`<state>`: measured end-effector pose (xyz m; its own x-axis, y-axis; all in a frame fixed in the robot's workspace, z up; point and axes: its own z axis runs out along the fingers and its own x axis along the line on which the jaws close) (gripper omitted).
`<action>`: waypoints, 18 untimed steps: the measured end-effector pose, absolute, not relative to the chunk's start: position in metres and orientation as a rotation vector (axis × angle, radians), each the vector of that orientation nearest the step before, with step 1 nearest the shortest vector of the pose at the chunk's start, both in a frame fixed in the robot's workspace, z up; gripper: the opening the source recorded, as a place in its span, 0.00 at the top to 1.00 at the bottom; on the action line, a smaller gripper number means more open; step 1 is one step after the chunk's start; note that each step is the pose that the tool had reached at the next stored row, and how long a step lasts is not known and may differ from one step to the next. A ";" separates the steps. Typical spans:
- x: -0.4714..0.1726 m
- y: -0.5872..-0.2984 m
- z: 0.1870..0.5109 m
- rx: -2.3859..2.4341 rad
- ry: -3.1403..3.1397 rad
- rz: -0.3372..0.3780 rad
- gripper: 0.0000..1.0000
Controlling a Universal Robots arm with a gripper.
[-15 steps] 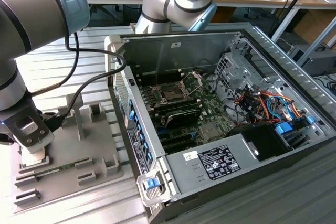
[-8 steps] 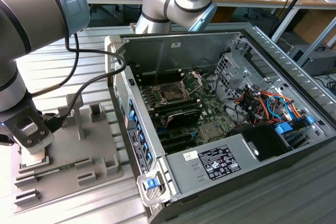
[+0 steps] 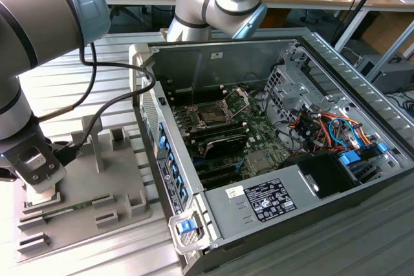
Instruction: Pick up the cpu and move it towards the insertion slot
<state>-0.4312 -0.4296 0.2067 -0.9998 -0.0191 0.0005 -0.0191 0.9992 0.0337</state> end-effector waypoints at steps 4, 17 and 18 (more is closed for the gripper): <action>-0.432 -0.435 0.206 0.030 -3.140 -0.052 0.89; -0.432 -0.437 0.205 0.030 -3.140 -0.052 0.89; -0.432 -0.437 0.205 0.030 -3.140 -0.052 0.89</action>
<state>-0.4317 -0.4369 0.2051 -0.9998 -0.0191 0.0006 -0.0191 0.9993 0.0330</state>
